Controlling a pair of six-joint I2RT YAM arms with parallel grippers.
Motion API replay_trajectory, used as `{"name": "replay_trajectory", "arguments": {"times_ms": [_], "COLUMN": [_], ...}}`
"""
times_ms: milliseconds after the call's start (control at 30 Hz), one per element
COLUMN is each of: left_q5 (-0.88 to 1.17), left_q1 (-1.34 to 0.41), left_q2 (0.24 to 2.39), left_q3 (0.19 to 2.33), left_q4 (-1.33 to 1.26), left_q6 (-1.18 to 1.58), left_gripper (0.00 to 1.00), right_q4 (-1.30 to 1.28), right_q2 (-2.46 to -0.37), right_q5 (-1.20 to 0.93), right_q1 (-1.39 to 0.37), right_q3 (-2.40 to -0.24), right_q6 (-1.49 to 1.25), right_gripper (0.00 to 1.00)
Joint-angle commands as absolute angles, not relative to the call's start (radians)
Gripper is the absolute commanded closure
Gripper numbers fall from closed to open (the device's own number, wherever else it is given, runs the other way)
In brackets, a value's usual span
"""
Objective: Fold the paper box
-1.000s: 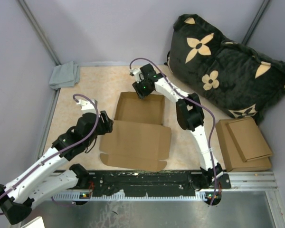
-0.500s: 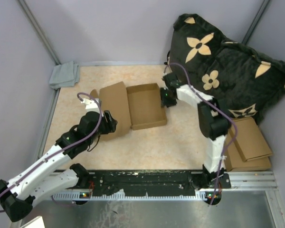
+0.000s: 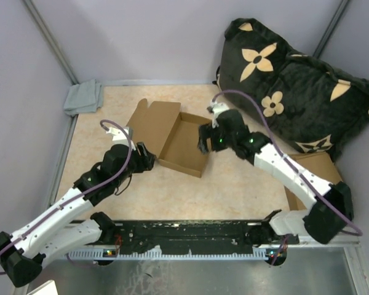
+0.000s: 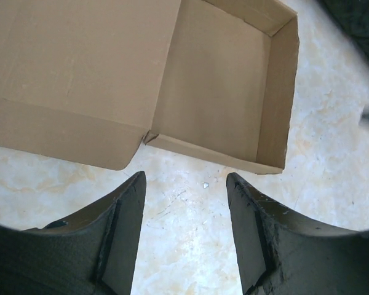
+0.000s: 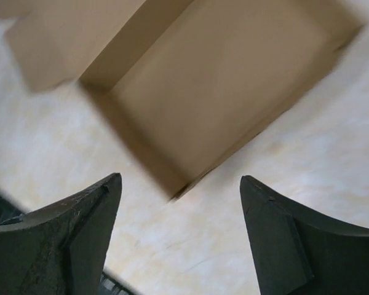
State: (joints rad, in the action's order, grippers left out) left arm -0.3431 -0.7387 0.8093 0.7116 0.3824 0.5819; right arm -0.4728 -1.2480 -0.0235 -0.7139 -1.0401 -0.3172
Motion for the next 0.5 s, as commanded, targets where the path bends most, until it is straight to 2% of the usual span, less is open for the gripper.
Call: {"name": "replay_trajectory", "arguments": {"times_ms": [0,100,200,467], "left_q5": [-0.310,-0.316,-0.326,-0.338], "left_q1": [-0.735,-0.734,-0.734,-0.733], "left_q2": [0.797,0.779,0.750,0.709], "left_q3": [0.669,0.656,0.639,0.616], "left_q4": [0.350,0.377,0.393,0.433], "left_q6": [0.631,0.657,0.666,0.667], "left_gripper": [0.38,0.38,0.38,0.38], "right_q4": [-0.343,-0.403,-0.441,-0.562], "right_q2": [-1.446,-1.710,-1.941,-2.242], "right_q5": [-0.039,-0.120,-0.114,-0.186], "right_q1": [-0.500,-0.423,-0.416,-0.416], "right_q3": [-1.221,-1.470,-1.704,-2.023], "right_q6": [-0.115,-0.087,-0.032,0.078], "right_gripper": [0.21,0.21,0.22,0.23]}}
